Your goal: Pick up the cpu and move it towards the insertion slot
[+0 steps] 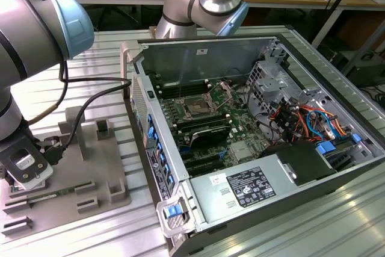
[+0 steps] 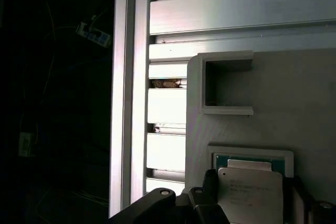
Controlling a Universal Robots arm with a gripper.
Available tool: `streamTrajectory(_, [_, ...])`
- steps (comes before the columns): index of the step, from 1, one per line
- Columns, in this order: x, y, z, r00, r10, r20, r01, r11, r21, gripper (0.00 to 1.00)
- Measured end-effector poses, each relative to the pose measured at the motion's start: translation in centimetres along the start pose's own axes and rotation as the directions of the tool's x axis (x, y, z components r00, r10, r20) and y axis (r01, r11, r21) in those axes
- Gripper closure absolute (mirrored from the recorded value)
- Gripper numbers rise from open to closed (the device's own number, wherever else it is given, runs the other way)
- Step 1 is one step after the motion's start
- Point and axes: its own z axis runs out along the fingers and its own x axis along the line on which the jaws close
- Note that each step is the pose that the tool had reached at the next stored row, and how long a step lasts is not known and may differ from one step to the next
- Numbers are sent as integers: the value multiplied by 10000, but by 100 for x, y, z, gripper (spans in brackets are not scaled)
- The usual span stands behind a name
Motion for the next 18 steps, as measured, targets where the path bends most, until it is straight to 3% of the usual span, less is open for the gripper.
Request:
streamTrajectory(9, [-2,1,-8,10000,-1,3,1,10000,-2,45])
streamTrajectory(18, [0,4,-90,10000,0,2,0,10000,-1,45])
